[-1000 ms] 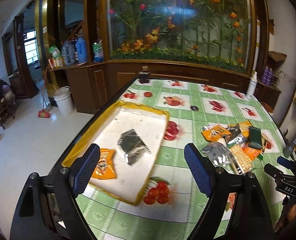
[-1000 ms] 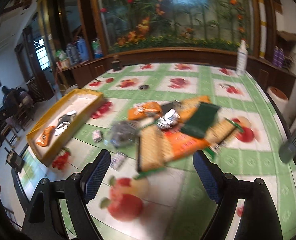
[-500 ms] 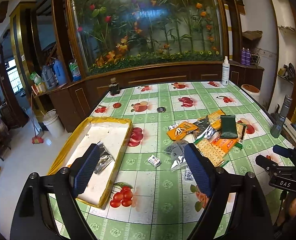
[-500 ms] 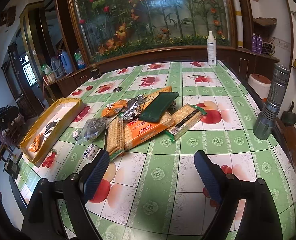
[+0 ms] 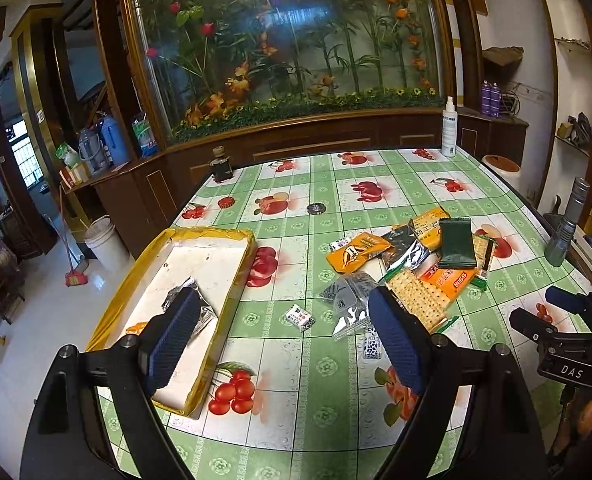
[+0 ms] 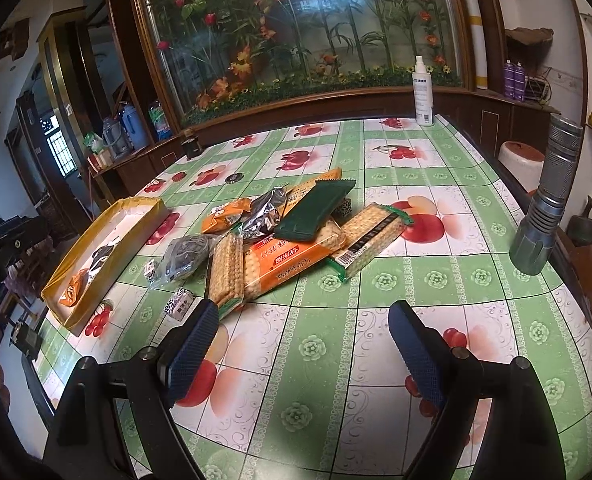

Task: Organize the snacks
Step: 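Withdraw both tools from the tray back toward the snack pile, then grasp the clear wrapped pack with left tool while right tool grasps cracker pack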

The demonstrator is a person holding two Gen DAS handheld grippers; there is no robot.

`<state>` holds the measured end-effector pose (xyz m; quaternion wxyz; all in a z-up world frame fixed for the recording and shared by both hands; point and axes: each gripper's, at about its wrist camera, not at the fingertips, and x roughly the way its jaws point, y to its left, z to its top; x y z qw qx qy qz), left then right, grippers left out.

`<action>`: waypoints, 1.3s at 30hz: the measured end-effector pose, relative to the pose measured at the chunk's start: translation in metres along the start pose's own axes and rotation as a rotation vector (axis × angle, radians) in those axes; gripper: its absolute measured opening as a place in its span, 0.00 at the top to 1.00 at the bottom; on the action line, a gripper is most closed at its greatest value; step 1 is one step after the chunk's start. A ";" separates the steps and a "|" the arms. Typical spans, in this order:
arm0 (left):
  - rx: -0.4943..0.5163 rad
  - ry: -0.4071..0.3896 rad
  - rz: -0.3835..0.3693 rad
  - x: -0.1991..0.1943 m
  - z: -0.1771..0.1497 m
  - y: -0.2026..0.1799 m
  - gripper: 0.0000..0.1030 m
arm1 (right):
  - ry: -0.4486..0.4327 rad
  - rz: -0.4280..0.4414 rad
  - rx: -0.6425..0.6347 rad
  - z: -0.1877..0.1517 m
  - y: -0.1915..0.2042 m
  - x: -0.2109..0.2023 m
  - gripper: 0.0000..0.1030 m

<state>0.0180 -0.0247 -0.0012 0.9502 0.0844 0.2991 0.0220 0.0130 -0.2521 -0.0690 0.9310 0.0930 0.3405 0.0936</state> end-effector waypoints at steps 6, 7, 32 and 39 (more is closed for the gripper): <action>-0.003 0.024 -0.015 0.010 -0.001 -0.003 0.16 | 0.015 0.004 -0.004 0.000 0.001 0.008 0.14; -0.007 0.028 -0.021 0.011 -0.001 -0.002 0.16 | 0.017 0.004 -0.006 0.001 0.002 0.009 0.14; -0.185 0.386 -0.280 0.137 -0.039 0.000 0.16 | 0.099 0.142 -0.212 0.021 0.075 0.071 0.18; -0.201 0.421 -0.305 0.159 -0.039 0.008 0.16 | 0.163 0.151 -0.275 0.024 0.091 0.103 0.27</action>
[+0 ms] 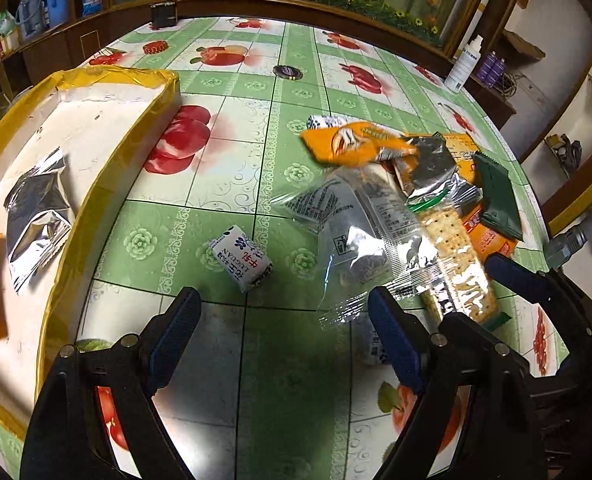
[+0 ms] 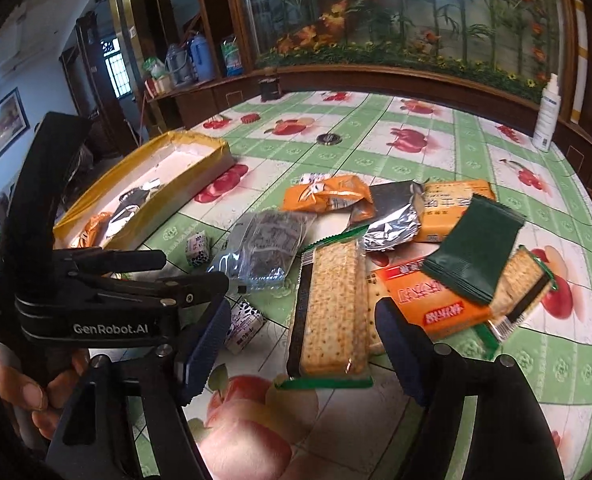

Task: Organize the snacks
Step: 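Grasp the clear wrapped pack with left tool while right tool grasps cracker pack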

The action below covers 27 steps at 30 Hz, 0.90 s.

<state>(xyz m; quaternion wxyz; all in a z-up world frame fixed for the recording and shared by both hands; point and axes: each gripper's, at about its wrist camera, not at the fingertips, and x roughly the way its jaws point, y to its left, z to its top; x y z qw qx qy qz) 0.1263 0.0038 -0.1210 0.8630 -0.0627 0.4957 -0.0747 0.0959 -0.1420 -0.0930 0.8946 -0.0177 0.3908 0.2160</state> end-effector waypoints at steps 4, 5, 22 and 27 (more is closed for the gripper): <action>-0.011 0.015 -0.051 0.000 0.005 0.005 0.17 | 0.045 -0.015 -0.041 -0.001 0.002 0.019 0.37; -0.016 0.011 -0.071 -0.002 0.008 0.004 0.17 | 0.037 -0.020 -0.052 0.000 0.002 0.020 0.38; 0.032 0.036 -0.031 0.034 0.048 -0.024 0.34 | 0.028 -0.031 -0.053 0.007 -0.007 0.026 0.66; 0.065 0.014 -0.016 0.025 0.034 -0.014 0.40 | 0.041 -0.038 -0.072 0.009 0.000 0.029 0.59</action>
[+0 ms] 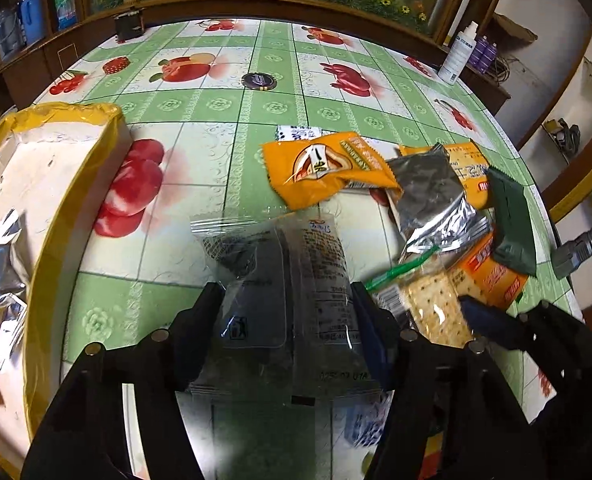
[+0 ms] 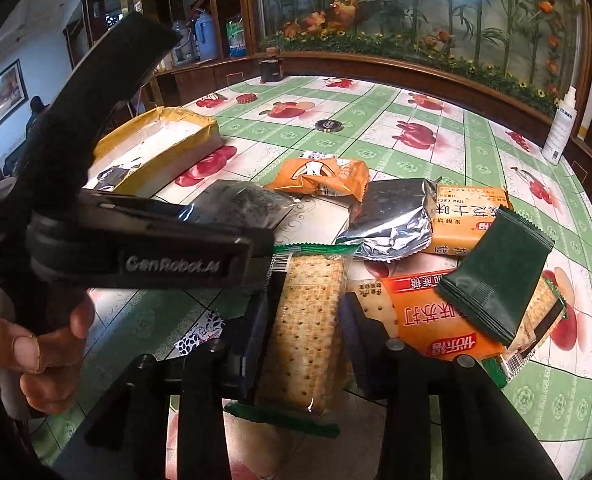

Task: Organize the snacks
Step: 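Grasp the clear wrapped pack with left tool while right tool grasps cracker pack, then carry both packs over the tray and release them inside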

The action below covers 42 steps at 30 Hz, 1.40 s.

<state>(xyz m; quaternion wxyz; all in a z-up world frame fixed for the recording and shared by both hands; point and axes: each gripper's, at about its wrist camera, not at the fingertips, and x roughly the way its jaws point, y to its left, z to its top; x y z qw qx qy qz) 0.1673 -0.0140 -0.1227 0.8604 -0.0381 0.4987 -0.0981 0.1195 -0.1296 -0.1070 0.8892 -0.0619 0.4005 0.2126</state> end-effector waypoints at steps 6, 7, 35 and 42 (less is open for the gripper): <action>-0.006 -0.032 0.008 -0.018 -0.014 0.012 0.44 | 0.060 -0.004 -0.033 -0.003 0.014 0.014 0.52; -0.003 -0.042 0.017 -0.023 -0.017 0.014 0.45 | 0.076 -0.018 -0.044 -0.003 0.016 0.018 0.53; -0.019 -0.355 0.253 -0.171 -0.058 0.060 0.44 | -0.209 0.120 -0.011 0.030 0.074 -0.095 0.54; -0.084 -0.365 0.289 -0.176 -0.061 0.093 0.44 | -0.202 0.178 -0.045 0.044 0.106 -0.080 0.54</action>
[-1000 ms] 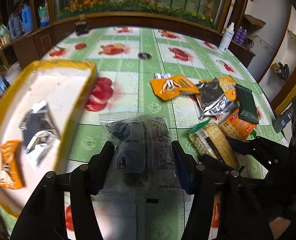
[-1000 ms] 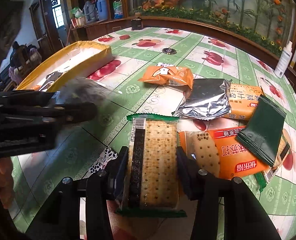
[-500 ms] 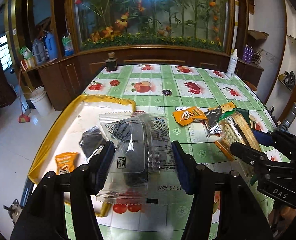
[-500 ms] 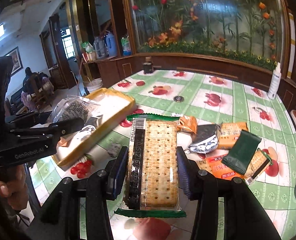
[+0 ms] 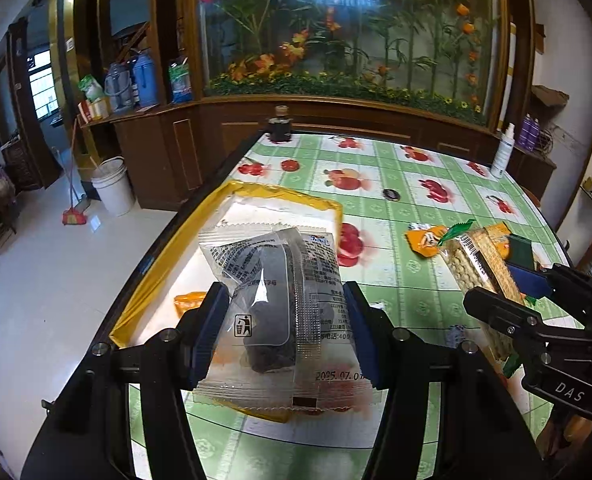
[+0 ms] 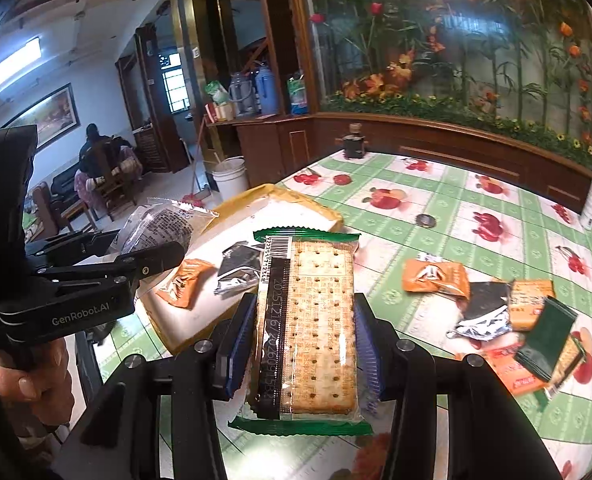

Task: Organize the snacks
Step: 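Carry both packs over the tray and release them inside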

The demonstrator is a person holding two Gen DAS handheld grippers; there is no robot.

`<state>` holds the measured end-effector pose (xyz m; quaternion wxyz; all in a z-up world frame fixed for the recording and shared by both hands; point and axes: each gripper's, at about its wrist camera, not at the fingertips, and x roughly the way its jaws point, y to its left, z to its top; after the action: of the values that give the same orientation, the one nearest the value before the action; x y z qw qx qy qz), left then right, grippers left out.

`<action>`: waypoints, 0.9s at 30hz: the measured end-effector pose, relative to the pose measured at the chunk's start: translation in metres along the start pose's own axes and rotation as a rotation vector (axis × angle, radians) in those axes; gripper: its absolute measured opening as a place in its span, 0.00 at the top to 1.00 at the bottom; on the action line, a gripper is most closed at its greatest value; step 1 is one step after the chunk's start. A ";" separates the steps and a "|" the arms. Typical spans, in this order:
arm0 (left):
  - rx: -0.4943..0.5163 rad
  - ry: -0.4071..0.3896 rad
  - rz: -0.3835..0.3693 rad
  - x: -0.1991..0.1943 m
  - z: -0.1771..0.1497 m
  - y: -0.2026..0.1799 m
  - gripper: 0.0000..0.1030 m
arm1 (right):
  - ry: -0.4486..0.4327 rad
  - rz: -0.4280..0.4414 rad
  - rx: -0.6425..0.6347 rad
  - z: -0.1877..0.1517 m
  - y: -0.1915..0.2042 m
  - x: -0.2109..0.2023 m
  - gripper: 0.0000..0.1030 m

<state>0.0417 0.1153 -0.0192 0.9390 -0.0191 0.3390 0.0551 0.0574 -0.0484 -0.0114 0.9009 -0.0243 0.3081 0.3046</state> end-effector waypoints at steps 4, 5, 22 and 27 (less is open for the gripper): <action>-0.027 0.006 0.022 0.006 -0.001 0.017 0.44 | 0.009 0.036 -0.009 0.008 0.010 0.017 0.54; -0.038 0.011 0.026 0.009 -0.002 0.023 0.44 | 0.012 0.043 -0.010 0.009 0.012 0.021 0.54; -0.136 0.186 0.032 0.086 -0.022 0.057 0.44 | 0.098 0.184 0.010 0.059 0.031 0.161 0.54; -0.139 0.219 0.032 0.103 -0.021 0.058 0.44 | 0.137 0.198 0.017 0.065 0.030 0.198 0.54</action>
<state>0.1001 0.1808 -0.1011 0.8917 -0.0844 0.4353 0.0908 0.1991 0.0963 -0.0673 0.8434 -0.0068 0.3724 0.3872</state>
